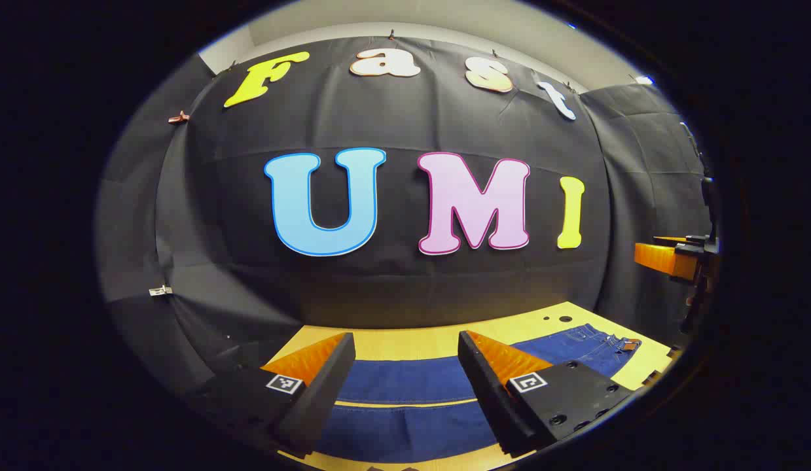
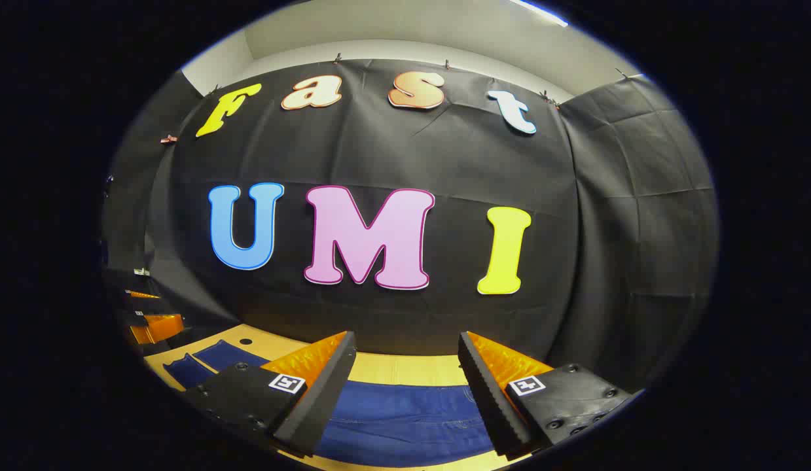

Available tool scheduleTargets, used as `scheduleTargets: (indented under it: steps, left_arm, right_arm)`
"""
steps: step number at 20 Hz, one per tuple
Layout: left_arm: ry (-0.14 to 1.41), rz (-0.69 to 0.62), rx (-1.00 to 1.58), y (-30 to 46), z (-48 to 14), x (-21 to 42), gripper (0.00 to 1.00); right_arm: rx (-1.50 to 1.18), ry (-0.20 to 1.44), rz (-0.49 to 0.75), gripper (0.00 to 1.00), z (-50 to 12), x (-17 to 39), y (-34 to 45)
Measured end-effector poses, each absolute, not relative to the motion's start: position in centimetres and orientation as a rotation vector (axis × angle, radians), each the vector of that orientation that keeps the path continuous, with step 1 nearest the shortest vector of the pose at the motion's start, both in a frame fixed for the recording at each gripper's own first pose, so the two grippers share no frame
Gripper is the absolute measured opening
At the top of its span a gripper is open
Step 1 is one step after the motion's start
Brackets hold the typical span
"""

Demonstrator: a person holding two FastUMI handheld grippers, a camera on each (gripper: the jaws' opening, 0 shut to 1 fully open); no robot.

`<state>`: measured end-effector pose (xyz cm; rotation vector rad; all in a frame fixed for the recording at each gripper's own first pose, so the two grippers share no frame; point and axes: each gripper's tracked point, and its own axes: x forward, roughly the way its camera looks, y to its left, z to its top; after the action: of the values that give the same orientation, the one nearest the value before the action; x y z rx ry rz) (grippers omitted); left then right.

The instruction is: Grasp the waist and the cuffs of the jeans and fold them to make the two legs overlap; first hold the waist and fold one-third of the jeans toward the cuffs, then hold the cuffs and fold the remaining one-third in the same direction to finish folding.

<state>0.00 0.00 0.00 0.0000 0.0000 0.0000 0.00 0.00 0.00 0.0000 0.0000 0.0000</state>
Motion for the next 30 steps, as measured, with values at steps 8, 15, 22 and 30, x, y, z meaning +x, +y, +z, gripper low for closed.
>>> scheduleTargets:
  steps: [8,15,22,30]
  left_arm:
    - [0.016,-0.016,-0.005,0.1,-0.8,-0.5,0.99]
    - [0.016,-0.016,-0.012,0.1,-0.8,-0.7,0.99]
    - [0.019,-0.038,0.04,-0.2,-0.8,-0.5,0.99]
    - [0.129,-0.139,0.376,5.9,-6.7,-0.8,0.98]
  right_arm:
    - [-0.002,0.003,0.008,0.96,0.0,-0.6,0.2]
    - [0.007,0.003,0.012,0.95,0.1,-0.8,0.4]
    - [0.004,0.002,0.017,0.96,0.4,-0.7,0.7]
    - [-0.013,0.009,-0.011,0.96,0.0,-0.4,-0.5]
